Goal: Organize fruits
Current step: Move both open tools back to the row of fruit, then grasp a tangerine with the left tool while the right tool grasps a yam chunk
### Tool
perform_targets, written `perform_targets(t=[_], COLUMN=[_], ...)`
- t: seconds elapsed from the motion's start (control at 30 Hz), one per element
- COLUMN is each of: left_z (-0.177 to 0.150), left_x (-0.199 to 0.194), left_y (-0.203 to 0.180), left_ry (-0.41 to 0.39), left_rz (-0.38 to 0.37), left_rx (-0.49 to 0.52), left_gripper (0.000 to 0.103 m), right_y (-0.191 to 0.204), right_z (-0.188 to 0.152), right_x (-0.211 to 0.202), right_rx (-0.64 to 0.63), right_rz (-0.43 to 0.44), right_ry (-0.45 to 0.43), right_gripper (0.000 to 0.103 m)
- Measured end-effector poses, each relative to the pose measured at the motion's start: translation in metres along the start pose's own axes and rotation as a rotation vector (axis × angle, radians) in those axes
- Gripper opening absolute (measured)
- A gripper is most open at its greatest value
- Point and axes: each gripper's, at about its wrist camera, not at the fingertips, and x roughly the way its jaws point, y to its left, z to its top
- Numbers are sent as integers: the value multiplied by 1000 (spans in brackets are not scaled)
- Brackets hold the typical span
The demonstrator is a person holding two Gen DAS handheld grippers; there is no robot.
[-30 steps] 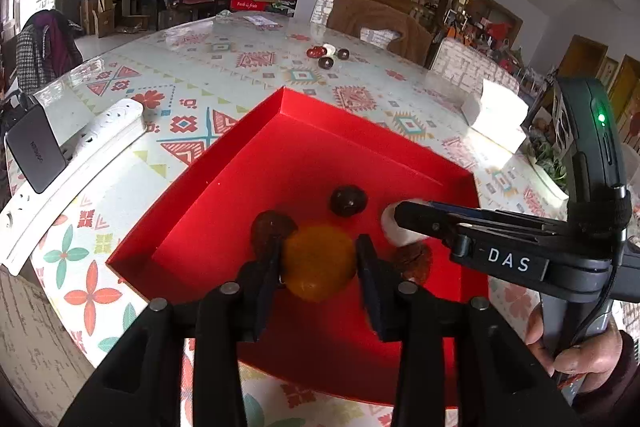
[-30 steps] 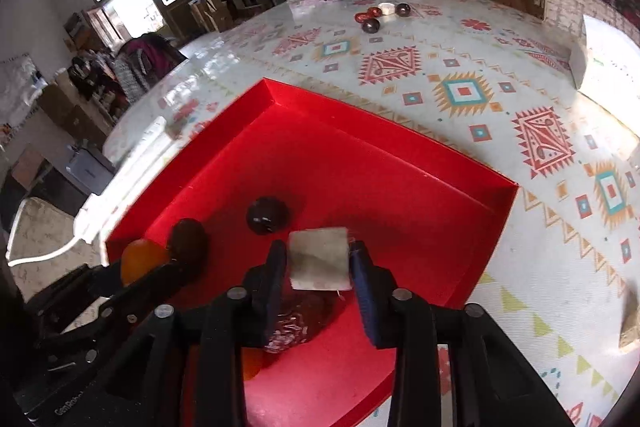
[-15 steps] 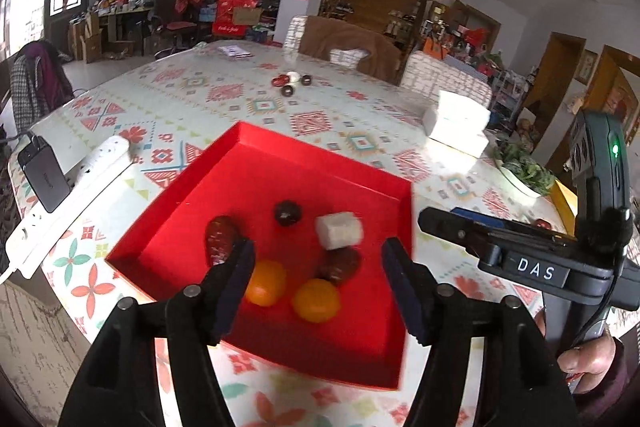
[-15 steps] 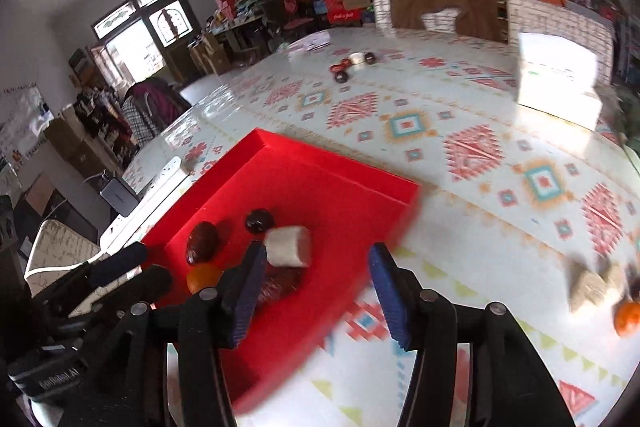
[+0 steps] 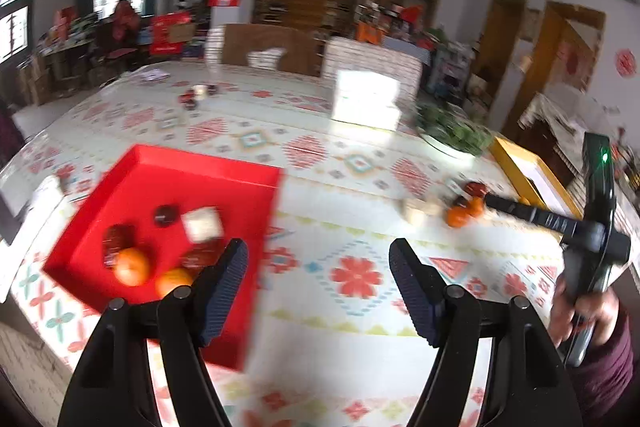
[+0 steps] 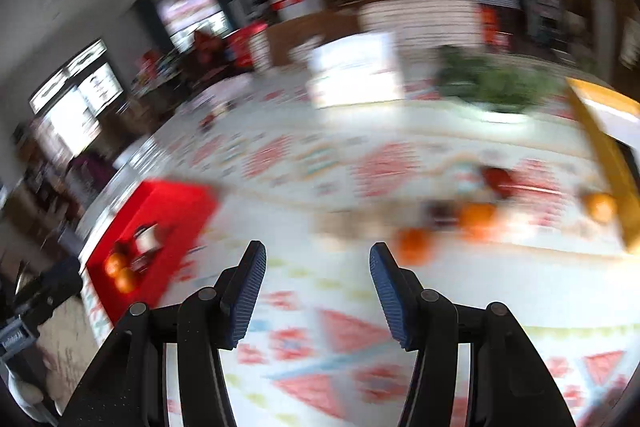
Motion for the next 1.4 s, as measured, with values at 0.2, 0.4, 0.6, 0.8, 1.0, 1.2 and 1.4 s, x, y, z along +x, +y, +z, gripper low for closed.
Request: perform_targets(t=[0.2, 0.4, 0.6, 0.8, 1.0, 1.2, 1.4], left_z=[1, -4, -6, -6, 3, 6, 14], left_x=[25, 42, 58, 80, 108, 137, 174], left_y=[-47, -81, -96, -105, -129, -161, -185], left_ry=[50, 91, 106, 134, 126, 131, 161], left_rz=[-75, -118, -126, -135, -179, -255, -252], left_rx=[72, 133, 176, 207, 270, 351, 431], left_gripper=[72, 73, 73, 73, 73, 59, 55], right_y=[-103, -144, -144, -139, -143, -145, -140], right_z=[6, 11, 14, 24, 25, 23, 20], right_x=[-53, -58, -12, 32, 54, 55, 49], right_rx=[192, 254, 251, 223, 202, 210, 192], right_rz=[-114, -171, -164, -179, -176, -154, -185], right_ry=[-85, -94, -23, 3, 42, 60, 80], right_gripper=[59, 59, 59, 59, 59, 41, 40])
